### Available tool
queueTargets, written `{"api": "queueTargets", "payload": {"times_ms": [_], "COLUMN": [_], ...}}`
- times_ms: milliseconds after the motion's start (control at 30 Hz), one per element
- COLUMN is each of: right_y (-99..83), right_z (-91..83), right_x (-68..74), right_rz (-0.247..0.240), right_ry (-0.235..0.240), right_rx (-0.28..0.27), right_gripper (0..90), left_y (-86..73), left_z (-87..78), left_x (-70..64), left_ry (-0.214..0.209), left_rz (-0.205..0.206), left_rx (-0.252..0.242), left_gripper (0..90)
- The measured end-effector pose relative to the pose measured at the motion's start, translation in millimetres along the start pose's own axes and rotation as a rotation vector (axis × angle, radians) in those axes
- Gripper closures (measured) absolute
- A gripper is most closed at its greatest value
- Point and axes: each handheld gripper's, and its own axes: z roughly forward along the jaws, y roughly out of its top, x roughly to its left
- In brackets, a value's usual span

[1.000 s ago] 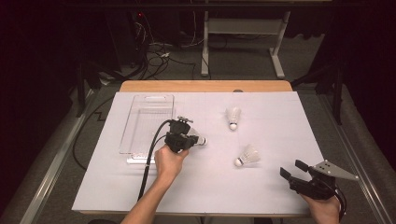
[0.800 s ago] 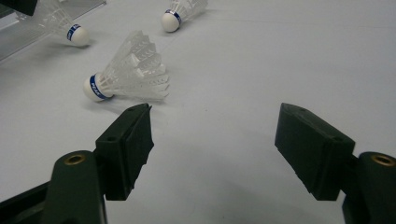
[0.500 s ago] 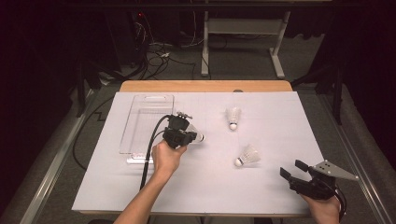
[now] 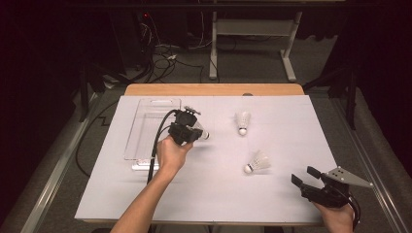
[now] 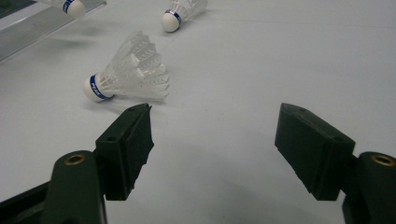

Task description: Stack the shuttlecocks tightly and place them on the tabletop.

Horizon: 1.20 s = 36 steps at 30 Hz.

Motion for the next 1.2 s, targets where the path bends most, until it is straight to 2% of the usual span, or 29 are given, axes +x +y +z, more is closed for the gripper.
{"api": "queueTargets", "payload": {"times_ms": [400,500,833,1200], "right_y": [-0.1,-0.1,-0.2,-0.5], "right_z": [0.2,0.4,1.2,1.4], "right_x": [0.4,0.1,-0.4,-0.7], "right_rz": [0.005,0.005,0.001,0.004], "right_ry": [0.003,0.004,0.006,0.006], "right_rx": [0.003,0.003,0.007,0.006], "right_gripper": [27.8,27.8,27.7,27.6], "left_y": [20.6,24.7,30.8,34.3], "left_z": [12.7,16.0,29.9,37.6], "left_x": [11.1,13.3,20.8,28.6], "left_ry": [0.063,0.066,0.122,0.143], "left_rz": [-0.003,-0.005,0.002,-0.012], "left_rx": [0.067,0.078,0.123,0.155], "left_gripper": [89.5,89.4,89.4,89.3]}}
